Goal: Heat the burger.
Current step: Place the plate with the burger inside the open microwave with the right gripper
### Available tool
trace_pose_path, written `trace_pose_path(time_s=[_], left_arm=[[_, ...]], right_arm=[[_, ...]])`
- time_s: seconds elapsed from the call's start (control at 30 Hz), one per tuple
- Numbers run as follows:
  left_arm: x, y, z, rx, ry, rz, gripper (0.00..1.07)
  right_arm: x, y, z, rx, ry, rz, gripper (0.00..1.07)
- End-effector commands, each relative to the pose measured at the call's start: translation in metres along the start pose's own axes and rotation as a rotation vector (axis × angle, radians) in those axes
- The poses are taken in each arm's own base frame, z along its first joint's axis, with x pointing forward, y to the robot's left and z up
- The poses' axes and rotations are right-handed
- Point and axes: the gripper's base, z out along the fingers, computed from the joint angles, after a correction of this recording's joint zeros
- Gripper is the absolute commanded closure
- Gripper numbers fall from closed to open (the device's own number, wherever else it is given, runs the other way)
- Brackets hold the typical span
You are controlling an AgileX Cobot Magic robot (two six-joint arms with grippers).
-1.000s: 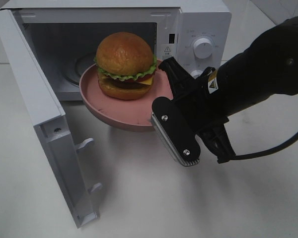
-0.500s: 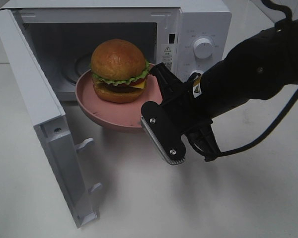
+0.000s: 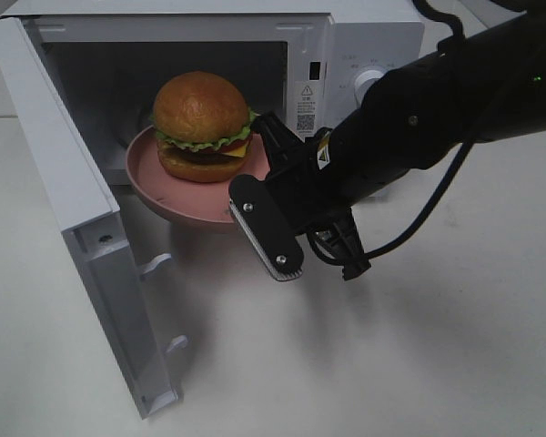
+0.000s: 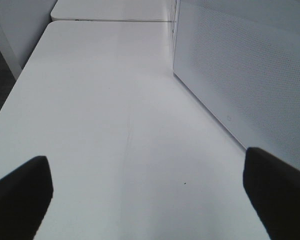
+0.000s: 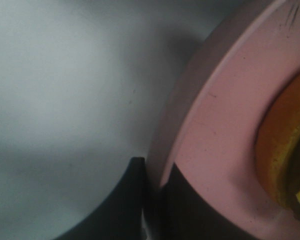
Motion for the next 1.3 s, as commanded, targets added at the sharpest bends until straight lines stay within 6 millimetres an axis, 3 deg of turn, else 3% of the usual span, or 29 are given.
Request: trace_pose_path(time_s=[0.03, 1.3], left_arm=[[0.001, 0.0, -0.002, 0.004, -0.026, -0.002, 0.09], [0.001, 0.0, -0.002, 0.004, -0.026, -0.002, 0.09]], right_arm=[[0.001, -0.023, 0.001, 0.101, 0.006, 0.015, 1.07], [0.008, -0.114, 0.063, 0.079, 0.094, 0.159, 1.07]])
